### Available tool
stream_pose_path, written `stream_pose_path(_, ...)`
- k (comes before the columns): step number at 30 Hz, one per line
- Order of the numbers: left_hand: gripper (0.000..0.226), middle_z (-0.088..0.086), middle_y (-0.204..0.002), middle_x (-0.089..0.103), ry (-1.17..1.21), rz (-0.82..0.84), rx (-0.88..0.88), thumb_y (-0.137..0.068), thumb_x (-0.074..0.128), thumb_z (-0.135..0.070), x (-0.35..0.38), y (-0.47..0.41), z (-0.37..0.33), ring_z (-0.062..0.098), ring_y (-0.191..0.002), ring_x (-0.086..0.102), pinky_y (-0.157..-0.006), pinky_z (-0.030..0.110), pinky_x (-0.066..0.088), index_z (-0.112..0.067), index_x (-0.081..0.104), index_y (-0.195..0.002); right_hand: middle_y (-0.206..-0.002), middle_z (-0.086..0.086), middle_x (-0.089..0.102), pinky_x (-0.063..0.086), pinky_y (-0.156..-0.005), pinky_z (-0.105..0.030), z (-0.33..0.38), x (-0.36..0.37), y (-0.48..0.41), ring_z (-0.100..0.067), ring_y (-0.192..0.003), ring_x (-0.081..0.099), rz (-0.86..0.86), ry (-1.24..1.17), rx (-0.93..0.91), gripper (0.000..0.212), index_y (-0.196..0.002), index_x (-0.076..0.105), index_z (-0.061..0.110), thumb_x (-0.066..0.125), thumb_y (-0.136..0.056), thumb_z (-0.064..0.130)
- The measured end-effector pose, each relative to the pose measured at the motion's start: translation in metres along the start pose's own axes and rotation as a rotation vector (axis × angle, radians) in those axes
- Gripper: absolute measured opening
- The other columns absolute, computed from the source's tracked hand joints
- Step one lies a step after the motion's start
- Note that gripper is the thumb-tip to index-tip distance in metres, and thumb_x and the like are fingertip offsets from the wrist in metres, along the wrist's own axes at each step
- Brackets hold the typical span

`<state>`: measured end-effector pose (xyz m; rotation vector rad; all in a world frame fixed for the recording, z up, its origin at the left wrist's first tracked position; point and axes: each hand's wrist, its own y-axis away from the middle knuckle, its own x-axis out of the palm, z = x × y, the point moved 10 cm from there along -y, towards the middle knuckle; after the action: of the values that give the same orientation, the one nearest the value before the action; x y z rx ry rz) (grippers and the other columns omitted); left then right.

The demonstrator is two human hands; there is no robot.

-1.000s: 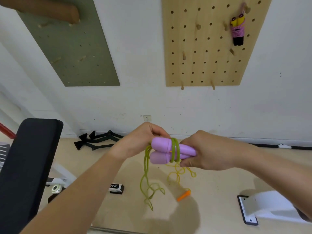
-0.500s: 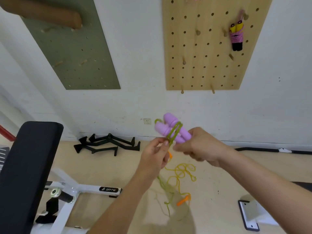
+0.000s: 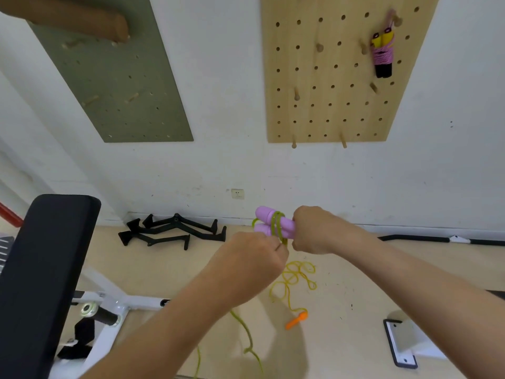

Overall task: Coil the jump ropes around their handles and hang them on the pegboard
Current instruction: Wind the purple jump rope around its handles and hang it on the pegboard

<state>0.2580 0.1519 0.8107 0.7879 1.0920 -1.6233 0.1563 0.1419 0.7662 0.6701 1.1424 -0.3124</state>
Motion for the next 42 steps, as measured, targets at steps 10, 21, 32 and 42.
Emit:
stream_pose_path(10, 0.020, -0.004, -0.076, 0.068, 0.703, 0.159, -0.205, -0.082, 0.059, -0.034, 0.011, -0.008, 0.062, 0.010, -0.073, 0.060, -0.069, 0.031, 0.048, -0.019, 0.073, -0.080, -0.063, 0.001, 0.049, 0.033, -0.045, -0.025, 0.044, 0.018, 0.030, -0.022, -0.061, 0.050, 0.187, 0.318, -0.326, 0.023, -0.071, 0.050, 0.012, 0.065, -0.081, 0.027)
stream_pose_path(21, 0.006, -0.004, -0.073, 0.074, 1.195, 0.139, -0.514, -0.079, 0.073, -0.015, 0.020, -0.005, 0.097, 0.005, -0.069, 0.065, -0.072, 0.028, 0.052, -0.020, 0.076, -0.078, -0.045, 0.010, 0.059, 0.044, -0.051, -0.019, 0.038, -0.035, 0.032, -0.012, -0.045, 0.058, -0.088, -0.433, -0.447, 0.062, -0.069, 0.064, 0.000, 0.038, -0.097, 0.049)
stream_pose_path(32, 0.005, 0.007, -0.067, 0.067, 1.594, 0.243, -0.539, -0.075, 0.074, -0.011, 0.039, -0.002, 0.086, 0.013, -0.059, 0.056, -0.054, 0.020, 0.044, -0.016, 0.074, -0.072, -0.032, -0.003, 0.045, 0.035, -0.039, -0.018, 0.025, -0.047, 0.025, -0.019, -0.029, 0.041, -0.145, -0.586, -0.353, 0.073, -0.053, 0.053, -0.002, 0.034, -0.097, 0.053)
stream_pose_path(42, 0.023, 0.000, -0.049, 0.047, 1.990, -0.116, -1.046, -0.096, 0.049, -0.007, 0.105, 0.041, 0.057, 0.006, -0.039, 0.032, -0.039, 0.016, 0.023, -0.011, 0.060, -0.076, -0.050, -0.024, 0.057, 0.024, -0.037, -0.016, 0.000, -0.041, 0.008, -0.016, -0.033, 0.035, -0.157, -1.219, -0.197, 0.056, -0.061, 0.055, 0.002, 0.048, -0.096, 0.044)
